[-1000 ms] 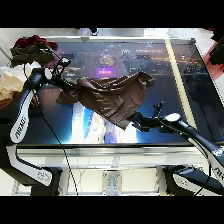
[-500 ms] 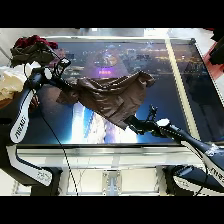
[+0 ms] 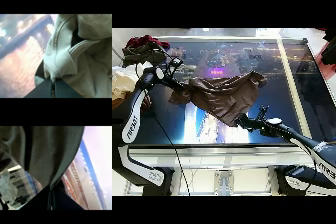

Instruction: Fold the shirts.

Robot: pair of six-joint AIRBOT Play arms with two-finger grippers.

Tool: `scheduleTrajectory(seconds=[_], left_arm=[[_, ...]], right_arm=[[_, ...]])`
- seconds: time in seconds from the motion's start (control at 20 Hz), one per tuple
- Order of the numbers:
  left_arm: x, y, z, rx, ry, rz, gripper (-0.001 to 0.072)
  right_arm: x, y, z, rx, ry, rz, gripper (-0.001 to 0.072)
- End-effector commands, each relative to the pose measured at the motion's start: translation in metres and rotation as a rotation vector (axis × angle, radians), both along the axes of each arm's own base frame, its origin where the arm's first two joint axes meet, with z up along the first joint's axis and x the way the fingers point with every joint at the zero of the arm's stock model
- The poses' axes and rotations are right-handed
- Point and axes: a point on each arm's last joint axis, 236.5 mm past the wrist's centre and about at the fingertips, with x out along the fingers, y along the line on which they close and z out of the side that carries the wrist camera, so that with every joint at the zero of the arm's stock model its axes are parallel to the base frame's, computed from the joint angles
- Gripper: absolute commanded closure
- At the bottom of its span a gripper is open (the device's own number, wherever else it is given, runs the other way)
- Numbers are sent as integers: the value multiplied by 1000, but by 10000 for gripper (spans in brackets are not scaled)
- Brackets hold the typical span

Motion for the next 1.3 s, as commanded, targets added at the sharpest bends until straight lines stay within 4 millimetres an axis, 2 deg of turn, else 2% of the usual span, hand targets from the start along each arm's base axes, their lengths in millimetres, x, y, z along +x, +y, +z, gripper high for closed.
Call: scheduleTrajectory(seconds=[0.0, 0.05, 0.15, 0.25, 0.3, 0.35, 0.4, 0.5, 0.55, 0.6, 0.7, 0.75, 0.8, 0.85, 0.9, 1.05, 1.2, 1.25], left_arm=[[6, 0, 38, -31, -67, 46, 692], [11, -1, 72, -43, -131, 57, 692], [9, -1, 158, -74, -282, 80, 692], [-15, 0, 247, -109, -422, 101, 692], [-38, 0, 289, -124, -483, 106, 693], [-64, 0, 323, -146, -523, 120, 693], [-95, 0, 358, -181, -569, 141, 693], [-161, 0, 420, -202, -682, 132, 694], [-192, -1, 448, -213, -747, 119, 695], [-226, -4, 476, -232, -813, 101, 695], [-281, -8, 512, -278, -898, 78, 696], [-297, -7, 518, -277, -904, 81, 695], [-302, -4, 514, -274, -878, 99, 696], [-299, 1, 501, -263, -825, 130, 695], [-291, 5, 480, -246, -735, 155, 695], [-258, 11, 386, -207, -360, 260, 694], [-224, 9, 262, -134, 35, 299, 694], [-216, 9, 214, -110, 153, 308, 694]], right_arm=[[30, 0, 61, 76, -200, 51, 688], [45, -13, 89, 67, -281, 31, 689], [66, -57, 151, 0, -444, -20, 689], [64, -110, 213, -135, -569, -67, 689], [54, -139, 249, -232, -641, -93, 689], [38, -162, 285, -312, -704, -133, 689], [18, -184, 331, -397, -799, -192, 690], [-34, -211, 425, -573, -1034, -314, 692], [-63, -218, 466, -662, -1133, -374, 692], [-87, -219, 497, -739, -1202, -413, 693], [-119, -211, 535, -843, -1269, -428, 692], [-127, -208, 548, -865, -1291, -428, 692], [-129, -204, 553, -864, -1300, -414, 692], [-124, -200, 550, -844, -1287, -386, 693], [-114, -197, 537, -812, -1241, -338, 693], [-75, -197, 474, -737, -1035, -153, 692], [-31, -211, 391, -636, -848, -49, 691], [-18, -218, 360, -611, -786, -38, 691]])
